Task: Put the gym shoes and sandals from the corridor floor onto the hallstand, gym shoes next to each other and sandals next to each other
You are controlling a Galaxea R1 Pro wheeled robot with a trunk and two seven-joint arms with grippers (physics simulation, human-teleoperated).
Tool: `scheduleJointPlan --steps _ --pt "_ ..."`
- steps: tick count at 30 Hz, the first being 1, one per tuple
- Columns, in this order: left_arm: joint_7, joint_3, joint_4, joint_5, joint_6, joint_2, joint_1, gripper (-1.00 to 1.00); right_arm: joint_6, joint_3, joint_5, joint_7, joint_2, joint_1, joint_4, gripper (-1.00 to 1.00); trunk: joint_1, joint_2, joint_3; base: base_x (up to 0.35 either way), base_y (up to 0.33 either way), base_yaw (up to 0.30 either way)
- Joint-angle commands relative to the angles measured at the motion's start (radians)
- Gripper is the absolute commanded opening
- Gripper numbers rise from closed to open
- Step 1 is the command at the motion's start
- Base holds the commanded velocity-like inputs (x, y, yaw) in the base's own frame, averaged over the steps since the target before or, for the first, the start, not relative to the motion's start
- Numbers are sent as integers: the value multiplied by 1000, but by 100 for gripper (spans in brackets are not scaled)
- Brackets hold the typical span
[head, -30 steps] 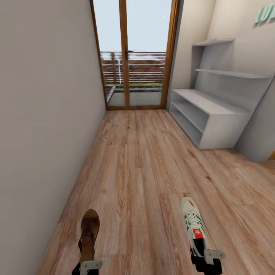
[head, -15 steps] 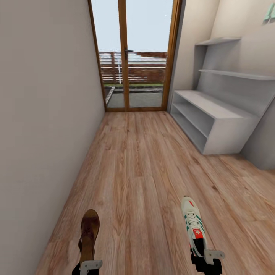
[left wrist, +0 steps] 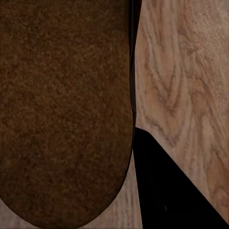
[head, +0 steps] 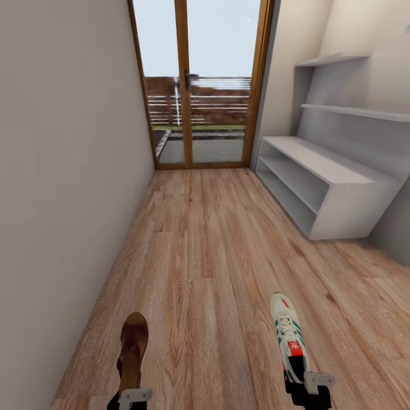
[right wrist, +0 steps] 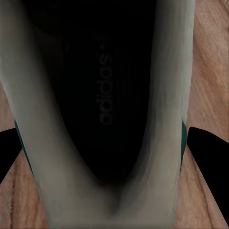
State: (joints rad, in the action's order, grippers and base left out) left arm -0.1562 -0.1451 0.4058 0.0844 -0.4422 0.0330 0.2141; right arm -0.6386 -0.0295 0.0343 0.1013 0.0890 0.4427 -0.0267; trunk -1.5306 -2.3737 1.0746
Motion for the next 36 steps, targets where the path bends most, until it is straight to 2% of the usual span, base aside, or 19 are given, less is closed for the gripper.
scheduleJointPlan --steps 1,36 --pt "-6 -8 -1 5 -3 -1 1 -100 -3 -3 4 3 0 1 1 -100 0 0 1 340 0 0" --pt "-6 -8 -1 6 -3 -1 1 -100 -3 -3 4 3 0 1 1 -100 0 0 1 340 0 0"
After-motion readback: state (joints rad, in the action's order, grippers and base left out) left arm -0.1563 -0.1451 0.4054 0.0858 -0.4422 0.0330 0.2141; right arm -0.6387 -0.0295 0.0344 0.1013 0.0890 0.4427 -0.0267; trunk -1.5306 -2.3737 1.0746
